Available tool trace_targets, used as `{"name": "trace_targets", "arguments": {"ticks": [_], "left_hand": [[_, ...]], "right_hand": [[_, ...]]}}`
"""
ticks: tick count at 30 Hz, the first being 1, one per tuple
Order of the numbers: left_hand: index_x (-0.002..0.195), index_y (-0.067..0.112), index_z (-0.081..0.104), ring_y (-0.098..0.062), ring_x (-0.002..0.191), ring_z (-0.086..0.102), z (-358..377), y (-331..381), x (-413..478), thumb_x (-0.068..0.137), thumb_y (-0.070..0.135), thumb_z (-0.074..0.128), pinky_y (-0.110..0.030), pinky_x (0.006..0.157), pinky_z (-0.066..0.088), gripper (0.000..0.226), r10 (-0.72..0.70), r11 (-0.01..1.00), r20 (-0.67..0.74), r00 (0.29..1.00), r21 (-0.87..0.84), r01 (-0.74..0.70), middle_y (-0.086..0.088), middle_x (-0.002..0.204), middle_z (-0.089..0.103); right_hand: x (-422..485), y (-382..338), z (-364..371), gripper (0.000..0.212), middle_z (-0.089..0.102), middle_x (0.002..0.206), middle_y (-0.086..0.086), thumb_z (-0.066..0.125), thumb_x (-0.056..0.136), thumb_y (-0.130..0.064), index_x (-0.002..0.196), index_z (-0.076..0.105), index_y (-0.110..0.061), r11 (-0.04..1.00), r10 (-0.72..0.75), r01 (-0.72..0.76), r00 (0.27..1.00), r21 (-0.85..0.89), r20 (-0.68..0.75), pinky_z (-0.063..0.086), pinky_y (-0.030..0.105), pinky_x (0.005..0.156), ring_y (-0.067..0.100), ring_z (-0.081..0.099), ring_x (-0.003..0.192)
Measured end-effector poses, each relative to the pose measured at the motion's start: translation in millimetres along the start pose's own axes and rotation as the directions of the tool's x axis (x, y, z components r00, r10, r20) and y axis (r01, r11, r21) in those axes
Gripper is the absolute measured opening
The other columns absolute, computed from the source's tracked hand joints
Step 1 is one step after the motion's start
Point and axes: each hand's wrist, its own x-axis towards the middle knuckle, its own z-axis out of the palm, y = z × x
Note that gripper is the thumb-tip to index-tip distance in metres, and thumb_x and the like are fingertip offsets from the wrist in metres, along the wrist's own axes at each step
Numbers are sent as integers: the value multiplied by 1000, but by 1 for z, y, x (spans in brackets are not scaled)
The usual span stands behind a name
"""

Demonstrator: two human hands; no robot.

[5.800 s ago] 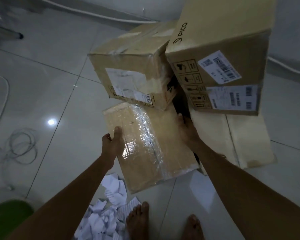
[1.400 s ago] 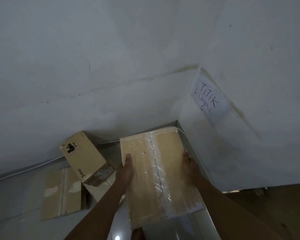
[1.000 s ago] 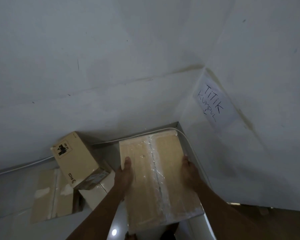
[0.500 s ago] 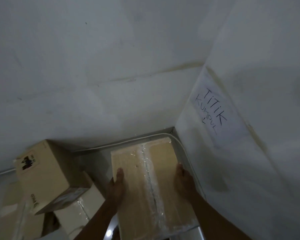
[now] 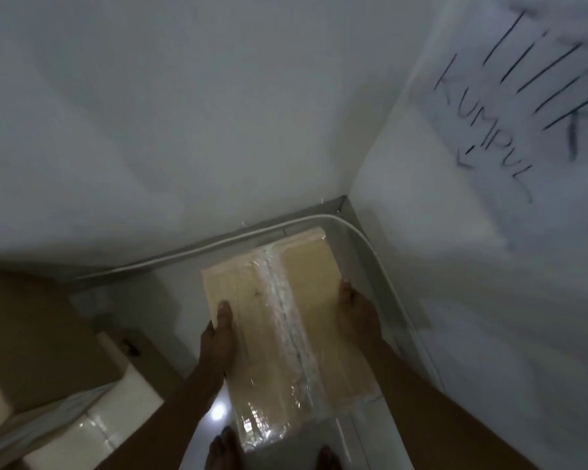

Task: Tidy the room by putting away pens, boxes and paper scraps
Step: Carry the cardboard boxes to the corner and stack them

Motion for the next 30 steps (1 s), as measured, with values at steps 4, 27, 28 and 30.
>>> {"name": "trace_targets", "arguments": {"ticks": [4, 27, 28, 30], "left_hand": [[130, 11, 54, -28, 98, 59, 22, -25, 54, 89, 64, 41, -38, 86, 49, 68, 5, 1000, -22, 1000, 12, -5, -12, 118, 62], [128, 9, 53, -12, 80, 56, 68, -78, 157, 98, 47, 38, -25, 65, 45, 51, 95, 994, -6, 995, -50, -95, 6, 89, 60], [129, 10, 52, -14, 81, 56, 70, -76, 157, 97, 48, 38, -28, 69, 46, 52, 88, 995, -4, 996, -55, -89, 2, 94, 61], [132, 10, 50, -17, 93, 54, 75, -69, 158, 97, 50, 38, -32, 81, 45, 55, 92, 995, -9, 996, -37, -93, -4, 109, 60]], "right_hand": [[40, 39, 37, 66, 65, 93, 19, 22, 98, -55, 94, 66, -5, 999, 35, -35, 999, 23, 3, 44, 33, 77, 31, 63, 92], [90, 115, 105, 66, 55, 62, 0, 18, 91, -69, 64, 56, -21, 994, 101, -101, 995, 29, 1, 36, 27, 57, 18, 52, 58], [77, 122, 101, 68, 60, 74, 3, 18, 91, -69, 78, 63, -20, 985, 173, -173, 985, -16, -12, 39, 29, 64, 21, 56, 68], [55, 133, 93, 75, 65, 96, 9, 17, 89, -72, 104, 65, -17, 948, 284, -293, 955, -124, -81, 39, 32, 73, 27, 60, 87]]}}
